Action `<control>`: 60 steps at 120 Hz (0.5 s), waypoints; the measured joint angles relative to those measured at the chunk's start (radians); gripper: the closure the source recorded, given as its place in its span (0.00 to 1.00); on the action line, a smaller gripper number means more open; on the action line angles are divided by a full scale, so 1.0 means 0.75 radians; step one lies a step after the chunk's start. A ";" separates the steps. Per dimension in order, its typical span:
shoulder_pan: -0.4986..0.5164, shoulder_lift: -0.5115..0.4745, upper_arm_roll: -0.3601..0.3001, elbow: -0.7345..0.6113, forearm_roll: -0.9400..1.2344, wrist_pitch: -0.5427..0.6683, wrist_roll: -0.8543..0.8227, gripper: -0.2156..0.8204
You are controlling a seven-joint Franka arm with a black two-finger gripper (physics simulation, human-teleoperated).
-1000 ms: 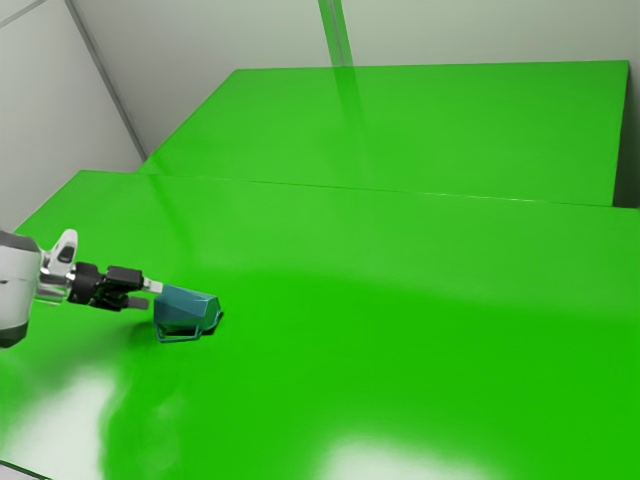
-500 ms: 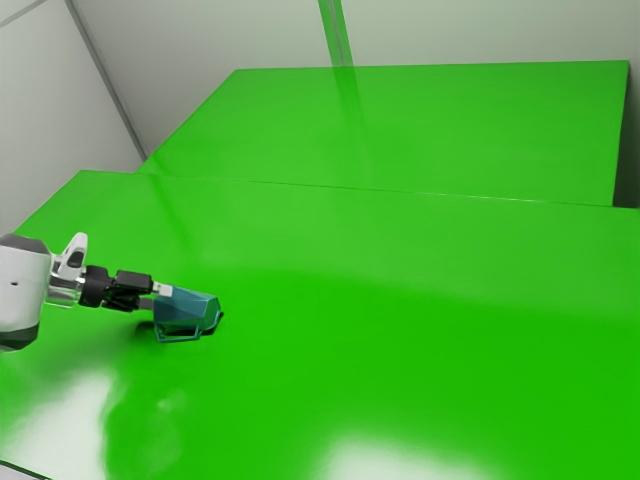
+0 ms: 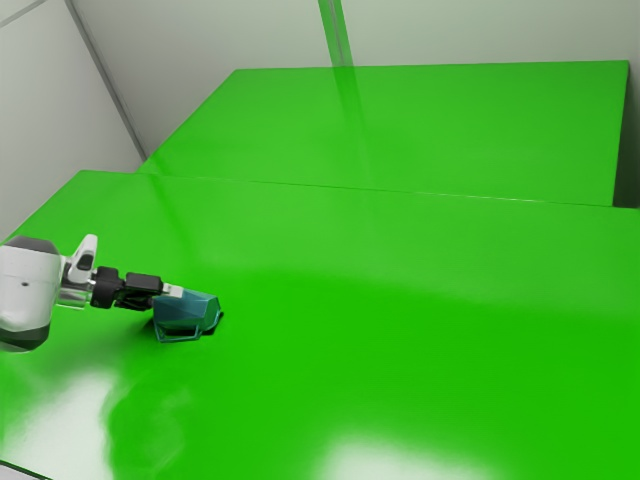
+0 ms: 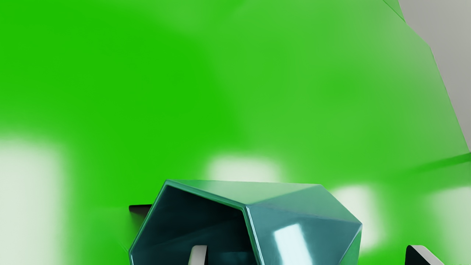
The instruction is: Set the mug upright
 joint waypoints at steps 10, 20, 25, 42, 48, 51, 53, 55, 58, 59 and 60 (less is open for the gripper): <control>-0.004 0.012 -0.001 0.000 -0.009 -0.002 0.009 0.23; -0.013 0.016 -0.002 0.000 -0.016 -0.005 0.017 0.23; -0.017 0.016 -0.002 0.000 -0.019 -0.007 0.020 0.23; -0.019 0.020 -0.002 0.000 -0.027 -0.012 0.031 0.27; -0.020 0.025 -0.002 0.000 -0.028 -0.013 0.034 0.29; -0.020 0.026 -0.002 0.000 -0.029 -0.013 0.035 0.30; -0.021 0.027 -0.002 0.000 -0.029 -0.014 0.036 0.31; -0.021 0.027 -0.002 0.000 -0.029 -0.014 0.037 0.32; -0.022 0.028 -0.002 0.000 -0.030 -0.014 0.039 0.33; -0.022 0.028 -0.002 0.000 -0.030 -0.014 0.039 0.34; -0.022 0.028 -0.002 0.000 -0.030 -0.015 0.039 0.34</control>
